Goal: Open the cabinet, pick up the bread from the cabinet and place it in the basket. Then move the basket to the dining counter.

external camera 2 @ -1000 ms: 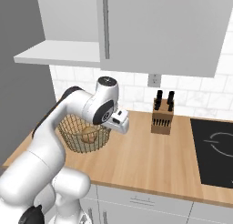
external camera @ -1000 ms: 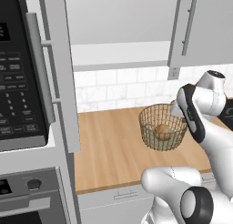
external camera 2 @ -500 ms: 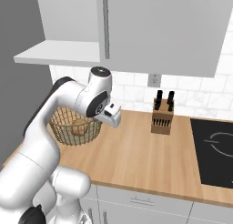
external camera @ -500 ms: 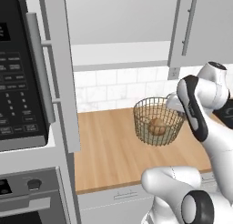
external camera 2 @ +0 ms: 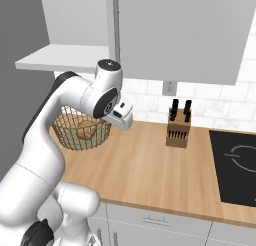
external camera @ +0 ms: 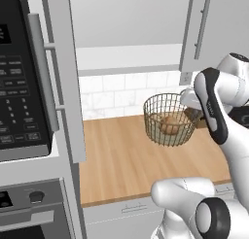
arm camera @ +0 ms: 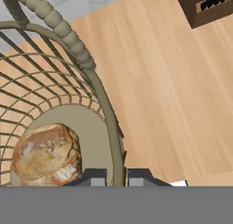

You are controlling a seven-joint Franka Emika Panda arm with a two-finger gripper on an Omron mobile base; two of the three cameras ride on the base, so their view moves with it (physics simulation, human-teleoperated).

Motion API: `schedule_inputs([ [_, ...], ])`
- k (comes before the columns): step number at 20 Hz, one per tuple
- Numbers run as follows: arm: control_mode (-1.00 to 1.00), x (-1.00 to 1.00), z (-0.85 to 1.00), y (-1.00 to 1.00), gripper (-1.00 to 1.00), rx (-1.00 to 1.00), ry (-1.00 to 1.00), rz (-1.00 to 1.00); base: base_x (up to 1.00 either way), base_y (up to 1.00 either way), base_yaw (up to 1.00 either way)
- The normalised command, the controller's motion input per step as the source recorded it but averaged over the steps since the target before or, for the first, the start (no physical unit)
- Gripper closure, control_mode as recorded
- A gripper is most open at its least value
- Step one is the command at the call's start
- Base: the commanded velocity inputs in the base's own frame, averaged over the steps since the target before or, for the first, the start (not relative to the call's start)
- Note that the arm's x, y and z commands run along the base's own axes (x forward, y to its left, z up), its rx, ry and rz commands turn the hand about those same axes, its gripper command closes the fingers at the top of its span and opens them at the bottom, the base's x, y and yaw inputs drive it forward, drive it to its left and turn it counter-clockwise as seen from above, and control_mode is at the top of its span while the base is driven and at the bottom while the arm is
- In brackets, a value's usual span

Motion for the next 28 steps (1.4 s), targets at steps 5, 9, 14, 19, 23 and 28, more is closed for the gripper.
schedule_inputs([
  [5,-1.0,0.0,0.11,0.0,1.0,0.0,0.0,0.0,0.0,0.0,0.0],
  [9,-1.0,-0.15,0.0,0.0,1.0,0.0,0.0,0.0,0.0,0.0,0.0],
  [14,1.0,0.0,0.0,0.0,1.0,0.0,0.0,0.0,-0.8,-0.16,0.0],
  [19,1.0,0.0,0.0,0.0,1.0,0.0,0.0,0.0,-1.0,-0.32,0.11],
  [23,1.0,0.0,0.0,0.0,1.0,0.0,0.0,0.0,-0.67,-0.15,0.71],
  [28,1.0,0.0,0.0,0.0,1.0,0.0,0.0,0.0,-0.23,-0.04,0.99],
])
